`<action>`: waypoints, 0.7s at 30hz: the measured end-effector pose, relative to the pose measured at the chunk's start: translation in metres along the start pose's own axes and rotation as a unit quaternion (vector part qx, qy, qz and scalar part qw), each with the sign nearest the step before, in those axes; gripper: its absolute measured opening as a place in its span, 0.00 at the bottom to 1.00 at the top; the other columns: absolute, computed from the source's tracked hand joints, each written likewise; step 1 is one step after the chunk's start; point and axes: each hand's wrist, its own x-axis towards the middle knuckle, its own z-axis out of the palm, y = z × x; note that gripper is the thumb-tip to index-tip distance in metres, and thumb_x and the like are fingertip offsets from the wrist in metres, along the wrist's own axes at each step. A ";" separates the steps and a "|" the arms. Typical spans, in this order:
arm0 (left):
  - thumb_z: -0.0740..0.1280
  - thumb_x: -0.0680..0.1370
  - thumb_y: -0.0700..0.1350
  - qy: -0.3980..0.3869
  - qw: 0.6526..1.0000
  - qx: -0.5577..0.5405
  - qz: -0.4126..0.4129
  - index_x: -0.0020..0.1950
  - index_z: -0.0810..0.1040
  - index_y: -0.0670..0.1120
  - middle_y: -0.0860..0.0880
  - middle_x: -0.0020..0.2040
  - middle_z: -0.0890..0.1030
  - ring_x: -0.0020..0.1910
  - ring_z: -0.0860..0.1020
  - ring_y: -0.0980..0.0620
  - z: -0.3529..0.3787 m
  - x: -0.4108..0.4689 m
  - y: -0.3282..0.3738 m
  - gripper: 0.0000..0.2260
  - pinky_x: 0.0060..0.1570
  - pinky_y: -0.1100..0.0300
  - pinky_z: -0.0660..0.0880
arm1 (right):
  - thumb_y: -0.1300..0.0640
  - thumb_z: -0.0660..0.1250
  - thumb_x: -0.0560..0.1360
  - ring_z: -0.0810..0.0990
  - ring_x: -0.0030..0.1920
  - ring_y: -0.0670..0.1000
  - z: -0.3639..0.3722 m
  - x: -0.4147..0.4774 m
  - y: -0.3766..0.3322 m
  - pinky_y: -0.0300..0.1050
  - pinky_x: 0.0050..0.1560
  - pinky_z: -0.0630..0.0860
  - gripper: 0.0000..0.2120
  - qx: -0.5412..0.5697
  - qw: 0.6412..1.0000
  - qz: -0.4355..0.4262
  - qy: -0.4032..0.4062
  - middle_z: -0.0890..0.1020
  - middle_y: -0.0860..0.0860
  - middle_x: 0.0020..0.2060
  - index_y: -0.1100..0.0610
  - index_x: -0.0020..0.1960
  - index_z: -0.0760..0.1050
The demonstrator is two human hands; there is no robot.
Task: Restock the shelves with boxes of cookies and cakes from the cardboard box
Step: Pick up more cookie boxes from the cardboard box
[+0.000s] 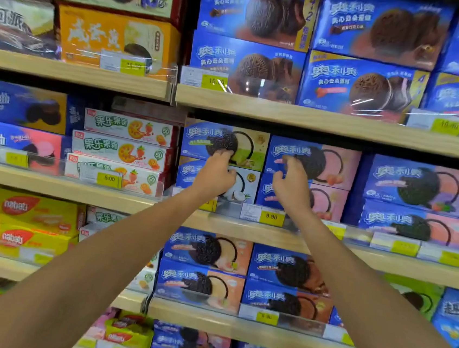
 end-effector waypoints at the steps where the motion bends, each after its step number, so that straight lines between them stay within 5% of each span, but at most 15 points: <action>1: 0.59 0.80 0.41 0.009 1.000 -0.025 -0.005 0.69 0.66 0.44 0.41 0.71 0.66 0.65 0.67 0.43 0.003 -0.012 0.000 0.17 0.60 0.50 0.67 | 0.64 0.57 0.77 0.77 0.54 0.58 0.005 -0.012 -0.005 0.56 0.52 0.79 0.17 0.047 0.999 0.021 -0.007 0.75 0.58 0.60 0.62 0.65 0.70; 3: 0.59 0.79 0.39 0.038 0.999 -0.036 -0.004 0.63 0.70 0.42 0.39 0.65 0.71 0.56 0.70 0.45 0.012 -0.040 -0.001 0.13 0.55 0.51 0.67 | 0.65 0.57 0.78 0.76 0.56 0.56 0.015 -0.038 -0.017 0.47 0.53 0.74 0.15 0.088 0.995 0.042 -0.012 0.77 0.57 0.59 0.62 0.64 0.71; 7: 0.57 0.76 0.37 0.080 0.996 -0.003 0.044 0.66 0.70 0.39 0.40 0.68 0.68 0.67 0.65 0.39 0.032 -0.107 -0.020 0.18 0.67 0.48 0.64 | 0.67 0.57 0.75 0.78 0.51 0.56 0.042 -0.098 -0.031 0.46 0.47 0.71 0.12 0.082 0.996 -0.004 0.032 0.80 0.57 0.51 0.62 0.55 0.76; 10: 0.56 0.74 0.34 0.058 0.996 -0.031 0.053 0.58 0.71 0.39 0.41 0.58 0.71 0.55 0.70 0.40 0.037 -0.150 -0.044 0.14 0.51 0.51 0.68 | 0.67 0.59 0.73 0.80 0.45 0.57 0.064 -0.136 -0.029 0.49 0.45 0.73 0.10 0.083 0.996 -0.020 -0.006 0.82 0.57 0.43 0.63 0.49 0.78; 15: 0.58 0.79 0.39 -0.097 0.982 -0.117 -0.117 0.60 0.70 0.45 0.44 0.52 0.75 0.46 0.75 0.44 0.053 -0.242 -0.109 0.10 0.46 0.52 0.74 | 0.65 0.59 0.75 0.77 0.39 0.59 0.111 -0.231 -0.009 0.52 0.40 0.73 0.08 0.102 0.983 0.055 -0.144 0.80 0.58 0.37 0.57 0.46 0.76; 17: 0.59 0.80 0.39 -0.175 0.947 -0.159 -0.215 0.54 0.71 0.49 0.52 0.42 0.74 0.37 0.73 0.55 0.067 -0.288 -0.136 0.07 0.37 0.69 0.71 | 0.64 0.58 0.76 0.77 0.38 0.58 0.135 -0.278 0.007 0.49 0.38 0.72 0.08 0.105 0.965 0.102 -0.216 0.79 0.56 0.36 0.54 0.44 0.74; 19: 0.58 0.81 0.41 -0.226 0.899 -0.202 -0.315 0.44 0.68 0.55 0.59 0.36 0.71 0.33 0.69 0.64 0.090 -0.331 -0.165 0.10 0.32 0.72 0.69 | 0.62 0.59 0.75 0.77 0.35 0.58 0.160 -0.326 0.029 0.50 0.36 0.73 0.08 0.101 0.942 0.155 -0.279 0.78 0.53 0.33 0.51 0.42 0.73; 21: 0.55 0.82 0.38 -0.260 0.836 -0.282 -0.393 0.36 0.68 0.49 0.57 0.26 0.73 0.24 0.70 0.63 0.112 -0.372 -0.189 0.15 0.25 0.72 0.68 | 0.61 0.59 0.73 0.75 0.33 0.55 0.174 -0.368 0.050 0.53 0.38 0.75 0.09 0.100 0.915 0.205 -0.332 0.77 0.51 0.33 0.49 0.40 0.73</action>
